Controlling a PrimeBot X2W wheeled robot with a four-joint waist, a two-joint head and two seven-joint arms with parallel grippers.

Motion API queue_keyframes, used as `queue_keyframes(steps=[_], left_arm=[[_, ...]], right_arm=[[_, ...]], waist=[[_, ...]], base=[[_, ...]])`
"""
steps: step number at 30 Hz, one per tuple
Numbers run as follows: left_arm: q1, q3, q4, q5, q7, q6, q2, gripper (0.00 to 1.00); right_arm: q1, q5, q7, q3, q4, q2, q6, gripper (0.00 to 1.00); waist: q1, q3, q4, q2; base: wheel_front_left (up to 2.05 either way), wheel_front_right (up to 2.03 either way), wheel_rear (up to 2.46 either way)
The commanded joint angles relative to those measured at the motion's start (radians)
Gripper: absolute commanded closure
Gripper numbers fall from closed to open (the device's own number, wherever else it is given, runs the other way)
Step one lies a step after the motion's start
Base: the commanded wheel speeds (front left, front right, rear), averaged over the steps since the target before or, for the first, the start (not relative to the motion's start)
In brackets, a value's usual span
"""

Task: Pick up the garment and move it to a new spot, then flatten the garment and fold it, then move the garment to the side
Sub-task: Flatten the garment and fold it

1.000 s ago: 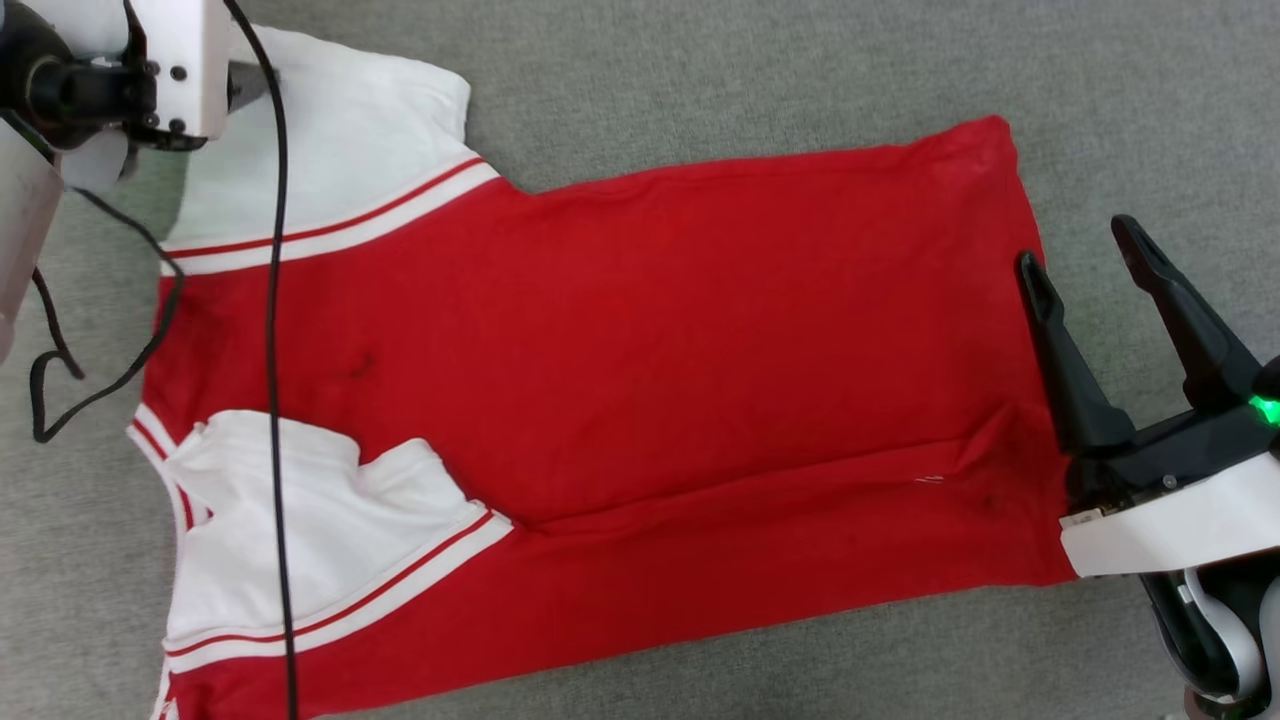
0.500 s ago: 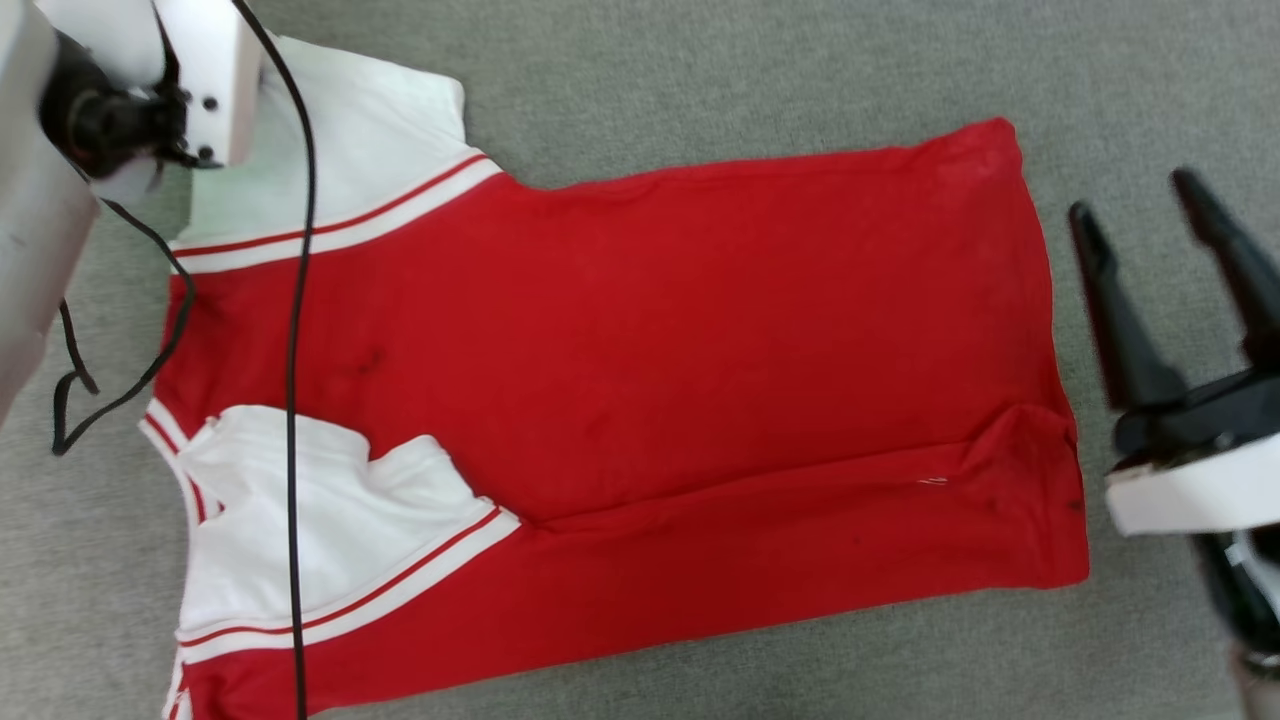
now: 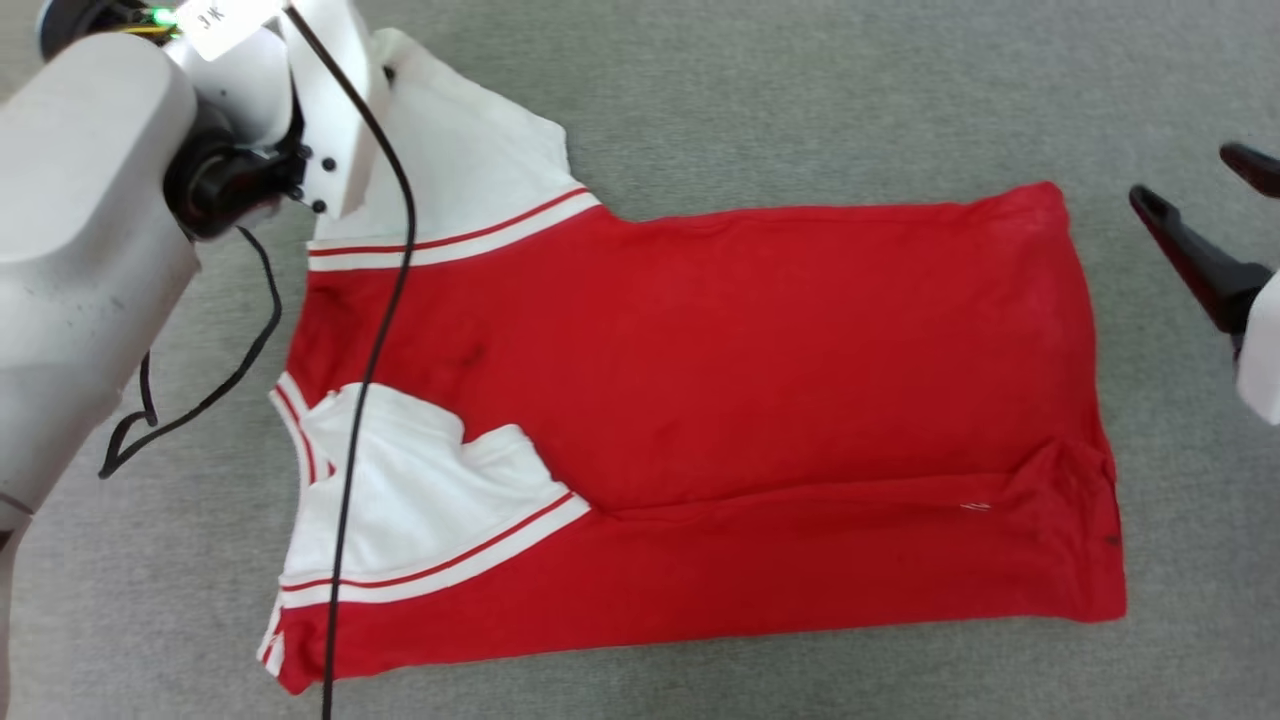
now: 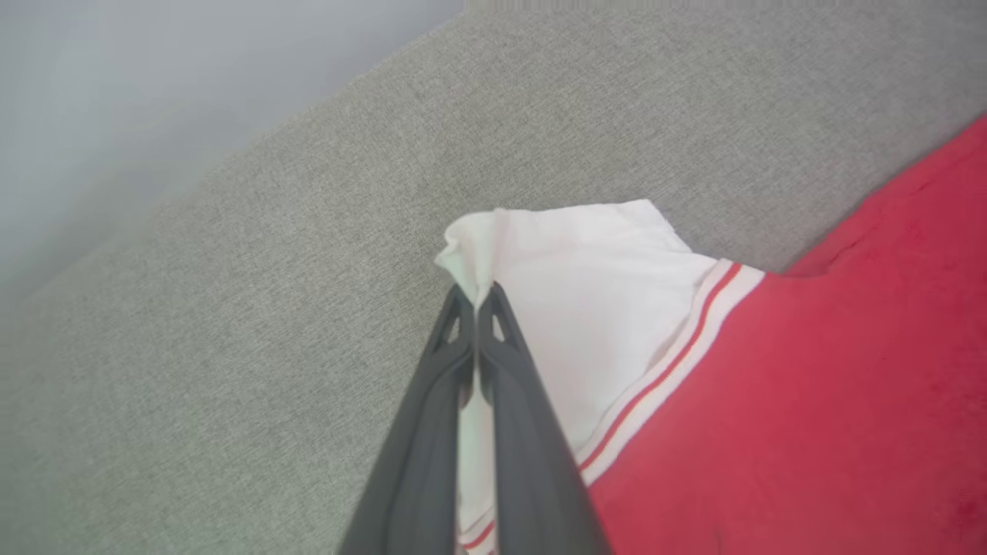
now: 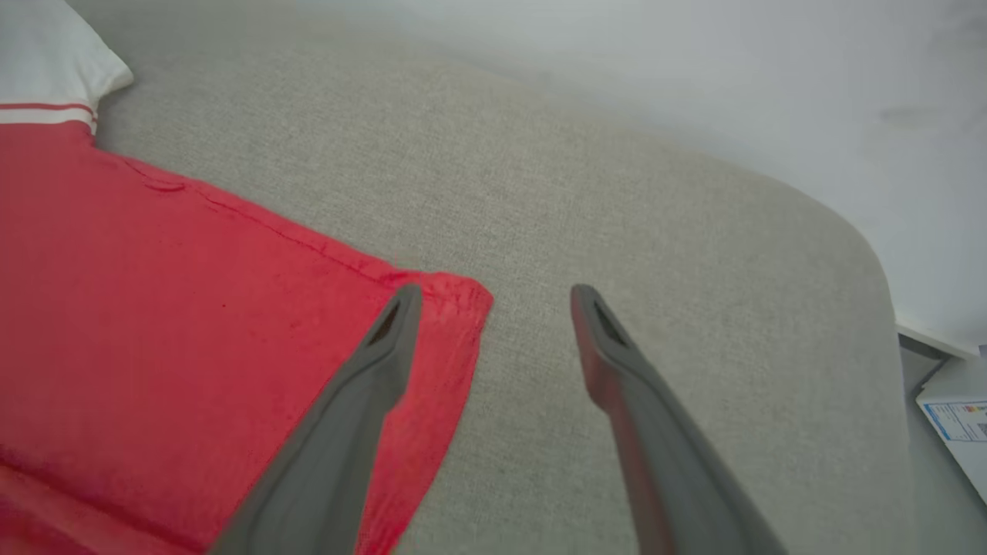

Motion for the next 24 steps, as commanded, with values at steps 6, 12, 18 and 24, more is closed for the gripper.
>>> queue_keyframes(steps=[6, 12, 18, 24], left_arm=[[0.021, -0.018, -0.078, -0.002, -0.061, -0.001, 0.011, 1.00], [0.026, -0.020, -0.118, 0.008, -0.101, -0.001, 0.013, 1.00], [0.033, -0.020, -0.143, 0.013, -0.123, 0.000, 0.024, 1.00], [0.058, -0.017, -0.168, 0.013, -0.153, 0.011, 0.034, 1.00]], right_arm=[[-0.143, 0.105, 0.242, 0.114, 0.143, -0.092, -0.001, 0.00], [-0.245, 0.102, 0.293, 0.218, 0.275, -0.077, -0.001, 0.00], [-0.308, 0.077, 0.257, 0.304, 0.400, -0.038, -0.001, 0.00], [-0.309, 0.072, 0.168, 0.379, 0.596, 0.028, -0.001, 0.00]], waist=[[0.0000, 0.001, 0.051, 0.0000], [0.0000, 0.024, 0.081, 0.0000], [0.0000, 0.041, 0.095, 0.0000], [0.0000, 0.047, 0.104, 0.0000]], base=[[0.00, 0.00, 0.00], [0.00, 0.00, 0.00], [0.00, 0.00, 0.00], [0.00, 0.00, 0.00]])
